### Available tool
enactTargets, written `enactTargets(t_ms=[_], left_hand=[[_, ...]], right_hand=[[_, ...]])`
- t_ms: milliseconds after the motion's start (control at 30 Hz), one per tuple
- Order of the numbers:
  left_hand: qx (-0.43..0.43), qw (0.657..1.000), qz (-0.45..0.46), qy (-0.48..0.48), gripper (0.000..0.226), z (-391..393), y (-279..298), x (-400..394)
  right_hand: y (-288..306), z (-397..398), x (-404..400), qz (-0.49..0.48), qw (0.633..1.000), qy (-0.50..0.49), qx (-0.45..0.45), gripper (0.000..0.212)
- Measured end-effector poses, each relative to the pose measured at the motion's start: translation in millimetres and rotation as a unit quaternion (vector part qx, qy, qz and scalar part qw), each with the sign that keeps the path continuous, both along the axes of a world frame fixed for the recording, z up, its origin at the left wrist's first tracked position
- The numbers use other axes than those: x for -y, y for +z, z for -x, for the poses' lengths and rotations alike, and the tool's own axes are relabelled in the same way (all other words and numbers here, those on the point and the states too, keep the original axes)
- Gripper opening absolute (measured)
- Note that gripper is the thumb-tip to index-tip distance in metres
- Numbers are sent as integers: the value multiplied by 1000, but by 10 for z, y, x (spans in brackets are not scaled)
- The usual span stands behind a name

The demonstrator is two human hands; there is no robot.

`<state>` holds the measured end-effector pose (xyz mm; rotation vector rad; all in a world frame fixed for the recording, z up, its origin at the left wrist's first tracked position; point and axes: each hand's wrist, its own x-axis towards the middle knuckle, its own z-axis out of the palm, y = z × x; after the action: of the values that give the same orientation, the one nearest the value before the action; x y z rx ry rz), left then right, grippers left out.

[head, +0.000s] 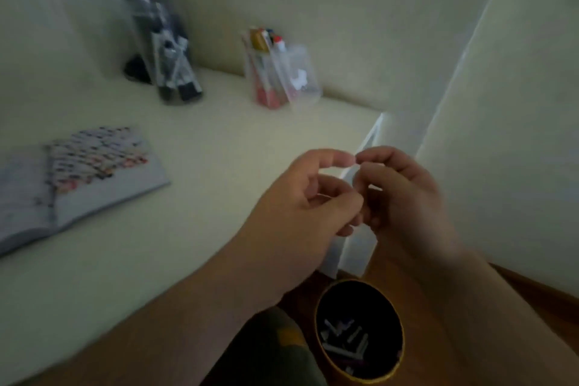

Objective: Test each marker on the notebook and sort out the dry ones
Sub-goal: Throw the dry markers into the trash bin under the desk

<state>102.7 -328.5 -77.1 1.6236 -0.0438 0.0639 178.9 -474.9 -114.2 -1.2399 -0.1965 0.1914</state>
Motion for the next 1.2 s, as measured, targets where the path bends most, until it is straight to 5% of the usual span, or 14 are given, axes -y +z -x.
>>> enactTargets(t_ms=[133, 300, 500, 600, 667, 833, 1067, 1200], left_hand=[[85, 991, -28, 103, 27, 182, 616, -943], [43, 935, -208, 284, 17, 353, 647, -2431], [-82, 804, -388, 444, 22, 677, 203, -4145], [-170, 710, -504, 462, 44, 736, -28, -4648], [-206, 677, -536, 460, 49, 734, -168, -4771], [-166, 659, -544, 492, 52, 665, -320, -4847], [-219, 607, -578, 499, 36, 630, -293, -4953], [-203, 625, -574, 488, 24, 602, -313, -4852]], right_hand=[[628, -12, -915, 27, 984, 107, 139, 24], [838, -54, -2216, 123, 951, 191, 211, 18], [565, -289, -3402, 288, 886, 248, 267, 15], [384, -401, -3658, 367, 840, 219, 334, 12], [275, -420, -3697, 364, 845, 178, 350, 12], [260, -470, -3636, 285, 886, 153, 333, 17], [191, -524, -3701, 320, 868, 159, 344, 24], [191, -520, -3691, 301, 875, 155, 347, 25]])
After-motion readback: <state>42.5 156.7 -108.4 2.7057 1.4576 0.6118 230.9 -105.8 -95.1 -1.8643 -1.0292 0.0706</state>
